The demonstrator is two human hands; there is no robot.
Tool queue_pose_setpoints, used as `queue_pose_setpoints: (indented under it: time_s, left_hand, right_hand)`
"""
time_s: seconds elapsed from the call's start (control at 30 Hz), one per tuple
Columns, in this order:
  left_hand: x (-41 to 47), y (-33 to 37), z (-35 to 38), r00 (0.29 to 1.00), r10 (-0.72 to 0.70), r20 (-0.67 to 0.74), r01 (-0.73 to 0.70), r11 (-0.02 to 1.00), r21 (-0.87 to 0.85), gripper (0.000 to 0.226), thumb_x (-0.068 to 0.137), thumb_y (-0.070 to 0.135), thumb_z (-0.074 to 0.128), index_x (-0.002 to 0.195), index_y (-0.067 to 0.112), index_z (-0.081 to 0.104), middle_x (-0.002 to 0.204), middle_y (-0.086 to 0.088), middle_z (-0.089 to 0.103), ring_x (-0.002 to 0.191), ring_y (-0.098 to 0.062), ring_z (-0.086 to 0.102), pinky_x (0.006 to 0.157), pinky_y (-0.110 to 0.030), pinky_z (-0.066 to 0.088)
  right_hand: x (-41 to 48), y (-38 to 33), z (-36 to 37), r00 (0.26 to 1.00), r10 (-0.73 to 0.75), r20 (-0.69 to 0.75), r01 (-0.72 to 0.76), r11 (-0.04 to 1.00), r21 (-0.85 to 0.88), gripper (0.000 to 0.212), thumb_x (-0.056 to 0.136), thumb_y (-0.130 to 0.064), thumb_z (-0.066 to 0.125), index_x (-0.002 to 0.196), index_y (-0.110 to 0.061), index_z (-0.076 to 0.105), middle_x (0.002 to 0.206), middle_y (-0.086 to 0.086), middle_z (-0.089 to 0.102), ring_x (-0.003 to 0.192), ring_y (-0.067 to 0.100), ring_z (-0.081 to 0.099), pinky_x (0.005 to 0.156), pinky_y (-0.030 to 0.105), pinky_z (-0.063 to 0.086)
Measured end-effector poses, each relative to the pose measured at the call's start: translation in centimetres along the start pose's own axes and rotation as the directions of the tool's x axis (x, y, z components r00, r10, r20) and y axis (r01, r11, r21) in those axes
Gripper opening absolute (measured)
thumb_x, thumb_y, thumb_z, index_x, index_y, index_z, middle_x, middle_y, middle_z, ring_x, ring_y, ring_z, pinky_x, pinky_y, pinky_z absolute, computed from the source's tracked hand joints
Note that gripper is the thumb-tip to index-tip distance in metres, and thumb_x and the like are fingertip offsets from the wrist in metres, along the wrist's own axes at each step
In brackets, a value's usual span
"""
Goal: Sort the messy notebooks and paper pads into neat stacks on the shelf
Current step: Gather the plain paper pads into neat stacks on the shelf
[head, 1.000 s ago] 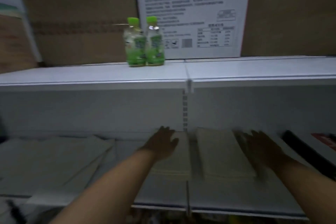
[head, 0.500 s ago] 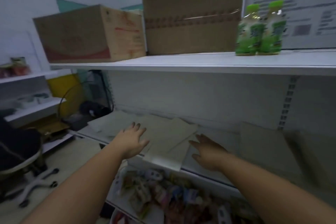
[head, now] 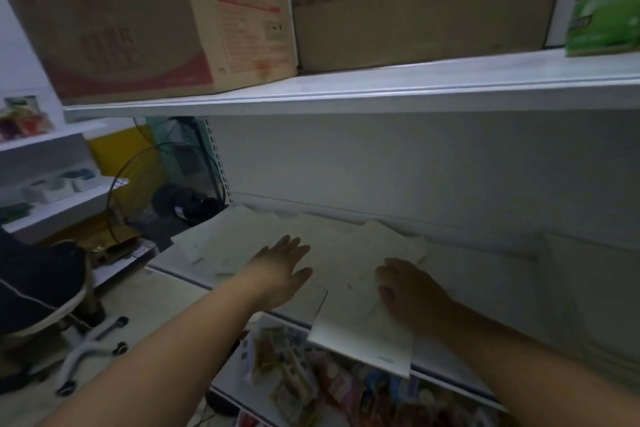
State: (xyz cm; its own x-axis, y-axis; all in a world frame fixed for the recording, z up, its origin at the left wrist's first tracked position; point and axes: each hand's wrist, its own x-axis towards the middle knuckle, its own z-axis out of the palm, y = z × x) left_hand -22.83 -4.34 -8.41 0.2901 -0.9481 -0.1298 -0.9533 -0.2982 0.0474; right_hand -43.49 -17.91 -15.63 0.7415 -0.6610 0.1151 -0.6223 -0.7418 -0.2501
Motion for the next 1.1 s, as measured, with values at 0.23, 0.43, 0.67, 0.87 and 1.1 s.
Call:
queue_pose_setpoints:
  time_s: [0.23, 0.43, 0.67, 0.87, 1.1]
  left_hand:
    - [5.2, -0.8, 0.6, 1.000, 0.011, 0.023, -0.006, 0.977, -0.211, 0.047, 0.100, 0.039, 0.039, 0.145, 0.028, 0.033, 0.151, 0.007, 0.034, 0.134, -0.014, 0.037, 0.111, -0.025, 0.026]
    - [10.1, 1.1, 1.6, 0.995, -0.094, 0.046, 0.103, 0.952, -0.287, 0.055, 0.088, 0.033, 0.059, 0.139, 0.017, 0.044, 0.137, -0.004, 0.049, 0.126, -0.021, 0.046, 0.106, -0.030, 0.037]
    - [11.5, -0.4, 0.9, 0.914, 0.168, 0.369, 0.272, 0.419, -0.866, 0.040, 0.087, 0.004, 0.063, 0.126, 0.008, 0.051, 0.108, -0.010, 0.063, 0.094, -0.027, 0.062, 0.080, -0.037, 0.053]
    - [12.4, -3.0, 3.8, 0.998, -0.048, -0.030, -0.019, 0.202, -0.979, 0.056, 0.083, -0.008, 0.062, 0.130, 0.014, 0.041, 0.122, -0.019, 0.056, 0.103, -0.030, 0.056, 0.094, -0.048, 0.047]
    - [12.5, -4.0, 4.8, 0.997, 0.040, -0.060, -0.062, 0.052, -0.997, 0.059, 0.084, -0.010, 0.059, 0.136, 0.010, 0.038, 0.119, -0.011, 0.052, 0.100, -0.024, 0.052, 0.084, -0.036, 0.043]
  right_hand:
    - [1.2, 1.0, 2.5, 0.984, 0.039, -0.173, -0.013, 0.988, 0.151, 0.060, 0.083, -0.049, 0.029, 0.129, -0.021, 0.056, 0.146, 0.000, 0.042, 0.134, 0.019, 0.039, 0.109, 0.028, 0.026]
    - [1.1, 1.6, 3.1, 0.990, 0.075, -0.123, -0.047, 0.976, 0.211, 0.055, 0.086, -0.048, 0.036, 0.136, -0.028, 0.047, 0.151, -0.011, 0.029, 0.140, 0.008, 0.025, 0.108, 0.013, 0.009]
    - [0.4, 1.1, 2.5, 0.953, 0.263, -0.149, -0.214, 0.935, 0.284, 0.059, 0.079, -0.063, 0.044, 0.129, -0.032, 0.053, 0.142, -0.020, 0.031, 0.133, 0.001, 0.032, 0.104, 0.009, 0.020]
    - [-1.8, -2.2, 1.8, 0.731, 0.597, -0.330, -0.538, 0.802, 0.260, 0.035, 0.087, -0.040, 0.053, 0.114, -0.018, 0.059, 0.116, -0.002, 0.052, 0.107, 0.017, 0.052, 0.095, 0.027, 0.042]
    - [-4.3, -9.1, 2.9, 0.886, 0.448, -0.124, -0.463, 0.871, -0.166, 0.101, 0.064, -0.093, 0.019, 0.137, -0.029, 0.045, 0.156, -0.002, 0.019, 0.146, 0.023, 0.011, 0.117, 0.047, 0.005]
